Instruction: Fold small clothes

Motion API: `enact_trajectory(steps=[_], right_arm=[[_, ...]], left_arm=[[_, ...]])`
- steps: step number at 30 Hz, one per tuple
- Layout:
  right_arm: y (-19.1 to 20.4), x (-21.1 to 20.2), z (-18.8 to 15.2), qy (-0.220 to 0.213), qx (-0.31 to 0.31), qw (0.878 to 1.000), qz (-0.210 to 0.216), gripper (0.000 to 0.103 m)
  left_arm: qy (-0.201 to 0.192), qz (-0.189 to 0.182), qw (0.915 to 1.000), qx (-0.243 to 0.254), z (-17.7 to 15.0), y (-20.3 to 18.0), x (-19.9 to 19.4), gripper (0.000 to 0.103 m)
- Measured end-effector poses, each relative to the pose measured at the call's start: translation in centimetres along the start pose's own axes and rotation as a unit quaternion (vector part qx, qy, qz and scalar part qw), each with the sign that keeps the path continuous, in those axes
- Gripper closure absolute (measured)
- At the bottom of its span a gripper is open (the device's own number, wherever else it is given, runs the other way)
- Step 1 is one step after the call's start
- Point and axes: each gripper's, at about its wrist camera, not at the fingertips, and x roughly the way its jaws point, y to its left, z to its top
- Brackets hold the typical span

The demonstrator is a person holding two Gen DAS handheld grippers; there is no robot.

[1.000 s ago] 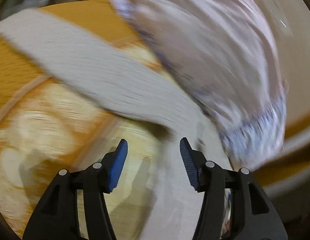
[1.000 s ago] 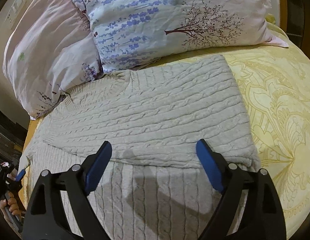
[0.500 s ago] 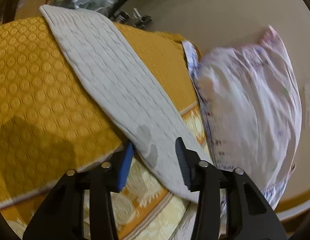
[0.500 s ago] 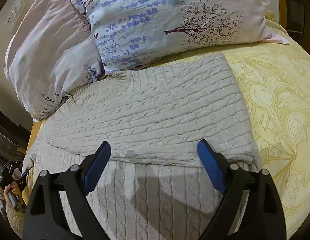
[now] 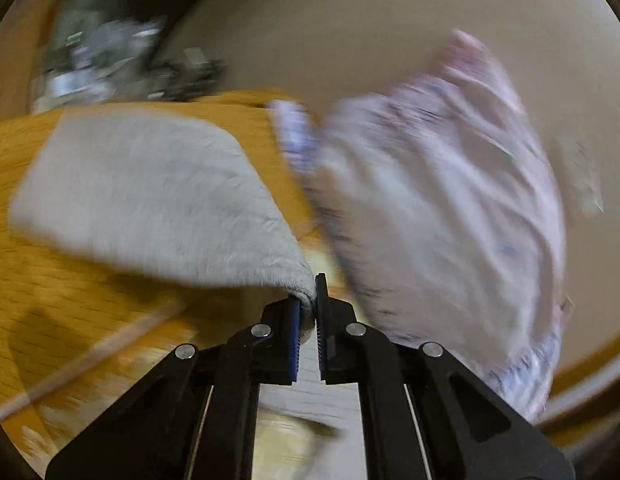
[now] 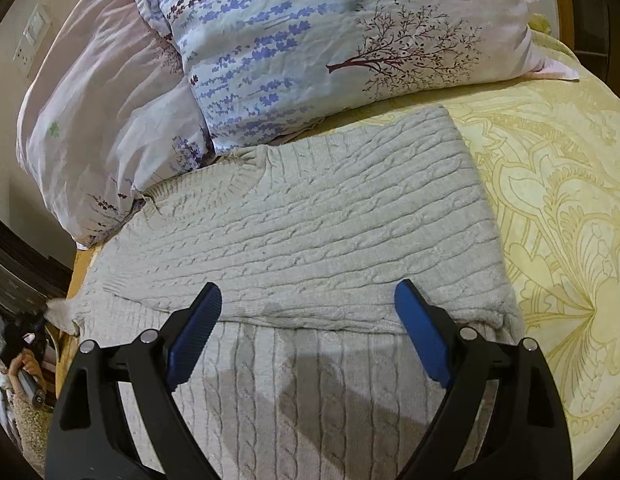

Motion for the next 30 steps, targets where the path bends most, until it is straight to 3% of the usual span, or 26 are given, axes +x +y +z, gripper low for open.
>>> enact_trajectory(steps=[5,8,11,14,18,21,23,24,25,27,30], right_arm=[[-0.1,-0.6,-0.2,-0.006,0.002,1.0,0.004,0.015],[-0.3,-1.1,-0.4,-0.009,0.004,1.0,0.004,0.015],[-0.8,-1.7,-0.6,-0.015,0.007,1.0,-0.001,0.015],[-1.3,-2.2,-0.7,-0.02,0.009,1.0,-0.007,0.015],[-1.7,-2.8,-0.7,-0.021,0.007,1.0,-0.013,0.015],[-1.2,-3.1,-0.4,-0.022,-0.007,1.0,-0.018,0.015],[-0.2,-3.3,-0.1,-0.023,-0.027,0.999,-0.015,0.015],[0.5,-3.3,0.1,-0.024,-0.038,0.999,-0.011,0.015],[1.6,-3.4,0.4,-0.026,-0.057,0.998,-0.005,0.017],[3.8,-3.3,0.6,-0.029,-0.094,0.995,0.009,0.023],[8.5,-2.7,0.7,-0.031,-0.17,0.984,0.034,0.03]], left_arm=[[0.041,-0.089,0.9914,0.086,-3.9,-8.7,2.2,0.097],[0.103,-0.143,0.9735,0.146,-9.3,-14.4,5.1,0.097],[0.149,-0.17,0.9555,0.189,-14.2,-17.9,7.3,0.097],[0.201,-0.166,0.9374,0.231,-20.0,-20.0,9.9,0.097],[0.267,-0.12,0.9143,0.28,-26.5,-19.8,13.0,0.097],[0.288,-0.102,0.9053,0.295,-27.9,-19.0,13.8,0.097],[0.302,-0.103,0.9039,0.285,-27.6,-18.5,13.5,0.093],[0.308,-0.11,0.9025,0.28,-27.0,-17.9,13.2,0.088],[0.309,-0.116,0.9021,0.278,-26.4,-17.5,12.6,0.075],[0.284,-0.119,0.9102,0.277,-24.6,-16.2,10.8,0.058],[0.227,-0.091,0.9289,0.278,-21.4,-14.1,9.0,0.058]])
